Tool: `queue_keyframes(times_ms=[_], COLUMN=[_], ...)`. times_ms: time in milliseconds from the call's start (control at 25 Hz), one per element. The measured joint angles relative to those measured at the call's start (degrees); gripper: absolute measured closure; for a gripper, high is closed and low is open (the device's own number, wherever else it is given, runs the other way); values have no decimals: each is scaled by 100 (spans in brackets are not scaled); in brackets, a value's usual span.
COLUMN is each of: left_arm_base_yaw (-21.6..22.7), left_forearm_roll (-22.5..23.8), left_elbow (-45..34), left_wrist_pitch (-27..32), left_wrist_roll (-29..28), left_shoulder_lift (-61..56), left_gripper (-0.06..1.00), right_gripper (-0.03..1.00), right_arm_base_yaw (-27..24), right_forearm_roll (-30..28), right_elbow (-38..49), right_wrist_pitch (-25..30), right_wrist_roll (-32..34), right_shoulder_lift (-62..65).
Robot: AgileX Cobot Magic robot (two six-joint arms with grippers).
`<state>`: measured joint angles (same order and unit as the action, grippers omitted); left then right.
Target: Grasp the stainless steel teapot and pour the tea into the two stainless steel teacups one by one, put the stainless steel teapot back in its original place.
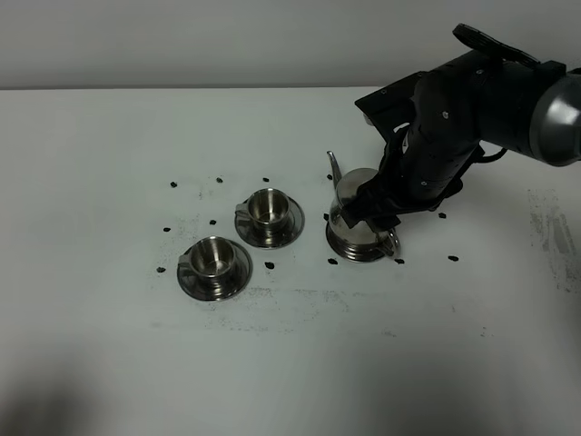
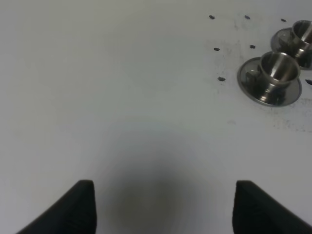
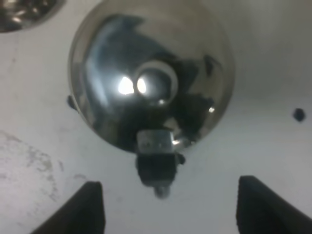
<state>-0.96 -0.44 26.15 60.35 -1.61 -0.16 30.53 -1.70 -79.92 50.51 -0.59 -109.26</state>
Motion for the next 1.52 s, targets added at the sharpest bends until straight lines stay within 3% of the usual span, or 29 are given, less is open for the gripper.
queue_keyframes(times_ms=[120,920,1520], left_arm_base_yaw=[0,0,0], left_forearm_roll=[0,0,0], left_elbow=[0,0,0], left_wrist_pitch=[0,0,0], left_wrist_roll=[0,0,0], left_shoulder_lift=[0,0,0], left_gripper=[37,37,37], right_gripper=[40,40,40], right_arm_base_yaw=[-94,-272,-276], right_forearm_roll=[223,205,355], right_elbow=[-5,-54,-54], right_wrist_pitch=[50,-273,-189], right_wrist_roll=[-199,-445,-722], right_shoulder_lift=[-88,-407,-407])
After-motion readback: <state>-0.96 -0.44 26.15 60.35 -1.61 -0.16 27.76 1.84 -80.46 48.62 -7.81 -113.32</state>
